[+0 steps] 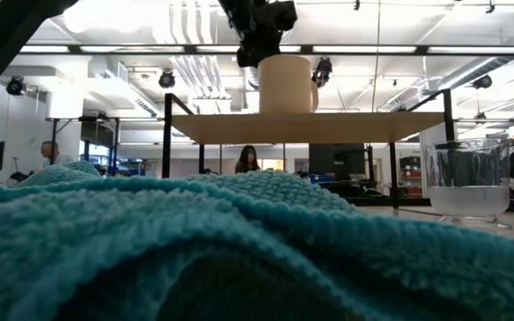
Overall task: Stack small to large cups/mugs on shelf
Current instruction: Put the yellow mug on the shelf, then put the transparent mug on the shelf
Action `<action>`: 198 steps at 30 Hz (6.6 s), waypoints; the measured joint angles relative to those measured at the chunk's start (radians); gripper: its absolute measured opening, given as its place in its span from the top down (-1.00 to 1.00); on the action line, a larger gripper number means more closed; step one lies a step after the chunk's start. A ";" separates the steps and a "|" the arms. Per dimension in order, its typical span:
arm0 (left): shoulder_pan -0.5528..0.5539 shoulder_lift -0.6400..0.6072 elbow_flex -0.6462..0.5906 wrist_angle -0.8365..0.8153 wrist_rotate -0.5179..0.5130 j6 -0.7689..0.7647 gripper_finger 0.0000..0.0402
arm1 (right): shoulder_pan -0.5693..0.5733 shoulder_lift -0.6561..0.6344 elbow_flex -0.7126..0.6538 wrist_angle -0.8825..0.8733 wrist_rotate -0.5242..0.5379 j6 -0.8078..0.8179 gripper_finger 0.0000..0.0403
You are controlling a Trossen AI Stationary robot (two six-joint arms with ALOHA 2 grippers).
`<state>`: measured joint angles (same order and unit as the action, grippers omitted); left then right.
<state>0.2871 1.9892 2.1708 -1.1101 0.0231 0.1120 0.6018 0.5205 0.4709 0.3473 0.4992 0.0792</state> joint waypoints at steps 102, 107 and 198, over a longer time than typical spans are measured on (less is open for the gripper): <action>-0.055 -0.510 -0.263 -0.182 0.042 -0.262 0.76 | 0.002 0.523 0.949 -1.318 -0.036 0.333 0.44; -0.055 -0.513 -0.263 -0.184 0.042 -0.257 0.76 | 0.002 0.638 1.095 -1.530 -0.037 0.440 0.36; -0.093 -0.676 -0.266 -0.177 0.158 -0.237 0.76 | -0.170 0.867 0.457 -1.230 -0.396 0.665 0.42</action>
<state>0.1944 1.3136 1.9049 -1.2870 0.1814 -0.1249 0.4317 1.3874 0.9279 -0.8829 0.1035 0.7442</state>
